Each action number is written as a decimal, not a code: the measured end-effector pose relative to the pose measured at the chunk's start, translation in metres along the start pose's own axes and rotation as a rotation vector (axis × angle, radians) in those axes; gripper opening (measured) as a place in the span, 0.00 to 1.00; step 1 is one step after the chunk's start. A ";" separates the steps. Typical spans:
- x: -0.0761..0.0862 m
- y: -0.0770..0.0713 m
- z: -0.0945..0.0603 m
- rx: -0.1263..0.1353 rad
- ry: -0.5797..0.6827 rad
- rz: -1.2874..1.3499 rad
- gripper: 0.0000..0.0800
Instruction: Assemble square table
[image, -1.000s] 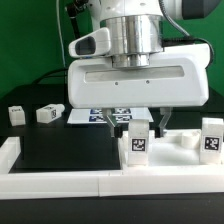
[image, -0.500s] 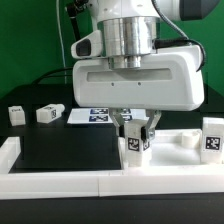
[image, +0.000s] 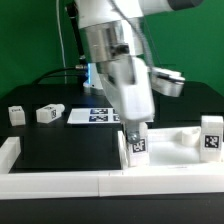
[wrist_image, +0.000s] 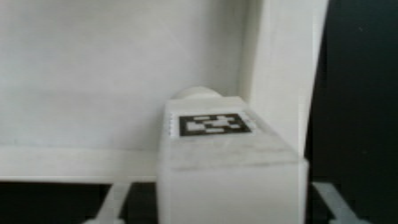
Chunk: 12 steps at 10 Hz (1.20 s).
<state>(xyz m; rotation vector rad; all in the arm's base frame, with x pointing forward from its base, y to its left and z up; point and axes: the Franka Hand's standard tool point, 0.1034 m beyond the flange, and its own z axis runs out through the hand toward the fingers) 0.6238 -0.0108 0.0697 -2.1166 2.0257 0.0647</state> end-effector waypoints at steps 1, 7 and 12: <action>0.000 0.001 0.000 -0.001 0.001 0.013 0.37; -0.025 -0.009 -0.005 -0.034 0.055 -0.341 0.76; -0.024 -0.004 -0.003 -0.078 0.103 -0.949 0.81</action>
Offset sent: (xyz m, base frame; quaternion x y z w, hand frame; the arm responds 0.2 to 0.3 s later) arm 0.0000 0.0000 0.0000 0.0000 0.0000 0.1296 0.9916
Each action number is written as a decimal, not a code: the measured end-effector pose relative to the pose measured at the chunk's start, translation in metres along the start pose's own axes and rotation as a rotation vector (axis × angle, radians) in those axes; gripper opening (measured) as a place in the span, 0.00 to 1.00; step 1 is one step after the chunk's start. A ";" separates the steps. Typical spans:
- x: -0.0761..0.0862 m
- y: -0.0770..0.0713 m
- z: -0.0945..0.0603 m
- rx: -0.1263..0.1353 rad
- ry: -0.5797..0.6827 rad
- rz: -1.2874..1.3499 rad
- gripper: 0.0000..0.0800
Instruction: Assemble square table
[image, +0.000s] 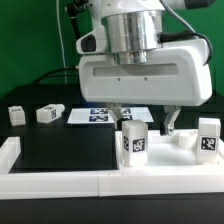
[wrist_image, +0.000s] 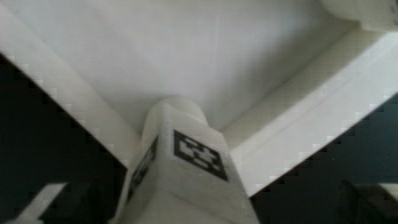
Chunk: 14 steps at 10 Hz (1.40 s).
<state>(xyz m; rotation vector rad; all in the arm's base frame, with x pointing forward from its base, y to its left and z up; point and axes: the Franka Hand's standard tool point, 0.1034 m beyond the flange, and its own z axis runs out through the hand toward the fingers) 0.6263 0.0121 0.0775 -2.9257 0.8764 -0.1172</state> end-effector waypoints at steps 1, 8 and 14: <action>0.001 0.002 0.002 -0.016 0.013 -0.141 0.81; 0.005 0.012 0.007 -0.041 0.019 -0.552 0.54; 0.005 0.012 0.007 -0.036 0.025 -0.218 0.36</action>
Offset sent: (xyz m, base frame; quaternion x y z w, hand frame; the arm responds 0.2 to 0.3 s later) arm -0.0041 0.0030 -0.0077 0.0183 0.0036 -0.2578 0.9660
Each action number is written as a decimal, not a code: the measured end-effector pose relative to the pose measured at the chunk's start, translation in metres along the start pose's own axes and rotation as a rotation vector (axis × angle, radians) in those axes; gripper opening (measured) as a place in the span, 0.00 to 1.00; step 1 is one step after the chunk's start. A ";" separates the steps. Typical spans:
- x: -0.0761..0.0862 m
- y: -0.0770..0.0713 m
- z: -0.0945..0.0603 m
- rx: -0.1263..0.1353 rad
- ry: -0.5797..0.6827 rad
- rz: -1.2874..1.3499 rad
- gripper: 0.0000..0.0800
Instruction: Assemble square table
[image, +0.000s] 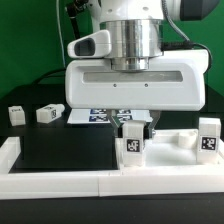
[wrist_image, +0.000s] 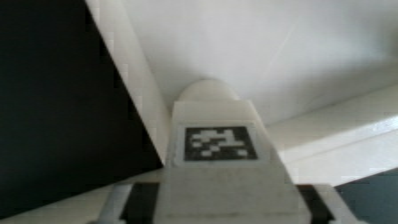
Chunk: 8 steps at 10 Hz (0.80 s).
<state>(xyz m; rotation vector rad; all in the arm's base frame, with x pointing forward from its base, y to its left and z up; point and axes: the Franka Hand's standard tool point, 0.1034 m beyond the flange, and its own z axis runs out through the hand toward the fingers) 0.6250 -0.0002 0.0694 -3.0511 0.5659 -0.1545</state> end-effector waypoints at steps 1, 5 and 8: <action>0.000 -0.001 0.000 -0.001 -0.004 0.115 0.36; 0.002 -0.003 0.001 0.000 -0.066 0.761 0.36; 0.000 -0.005 0.001 0.018 -0.093 1.043 0.36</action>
Offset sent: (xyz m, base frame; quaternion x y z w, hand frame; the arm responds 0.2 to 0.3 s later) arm 0.0196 0.0011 -0.0135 0.0013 -0.0114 0.4141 0.9102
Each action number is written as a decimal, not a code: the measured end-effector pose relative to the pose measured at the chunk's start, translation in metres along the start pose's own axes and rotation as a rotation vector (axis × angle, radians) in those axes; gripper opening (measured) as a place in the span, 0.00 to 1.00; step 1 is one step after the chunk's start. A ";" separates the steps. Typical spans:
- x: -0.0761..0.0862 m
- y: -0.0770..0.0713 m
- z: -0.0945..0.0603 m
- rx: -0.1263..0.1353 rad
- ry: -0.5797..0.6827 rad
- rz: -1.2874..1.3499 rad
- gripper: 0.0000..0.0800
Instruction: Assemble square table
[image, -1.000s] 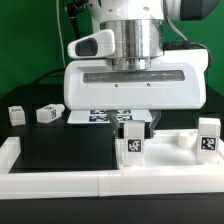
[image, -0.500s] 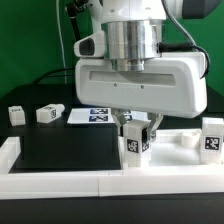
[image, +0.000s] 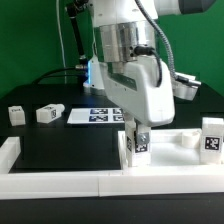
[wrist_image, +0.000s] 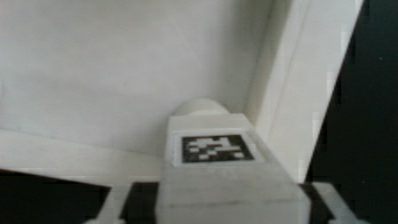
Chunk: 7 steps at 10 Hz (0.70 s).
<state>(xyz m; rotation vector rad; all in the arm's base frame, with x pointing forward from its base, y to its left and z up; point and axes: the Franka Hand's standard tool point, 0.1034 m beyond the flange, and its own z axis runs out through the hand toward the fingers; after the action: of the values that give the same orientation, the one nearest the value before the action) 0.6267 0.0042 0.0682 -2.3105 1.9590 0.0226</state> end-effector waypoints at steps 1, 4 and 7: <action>0.000 0.000 0.000 0.000 0.000 0.061 0.36; -0.002 0.000 0.000 0.004 -0.008 0.379 0.36; -0.003 0.000 0.000 0.032 0.009 0.539 0.38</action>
Offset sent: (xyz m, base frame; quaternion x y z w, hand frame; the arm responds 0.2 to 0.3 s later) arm -0.0063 0.0018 -0.0024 0.0048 -0.0088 0.2940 0.9558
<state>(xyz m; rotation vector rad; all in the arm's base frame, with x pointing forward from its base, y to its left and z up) 0.6260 0.0069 0.0679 -1.6972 2.4967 0.0256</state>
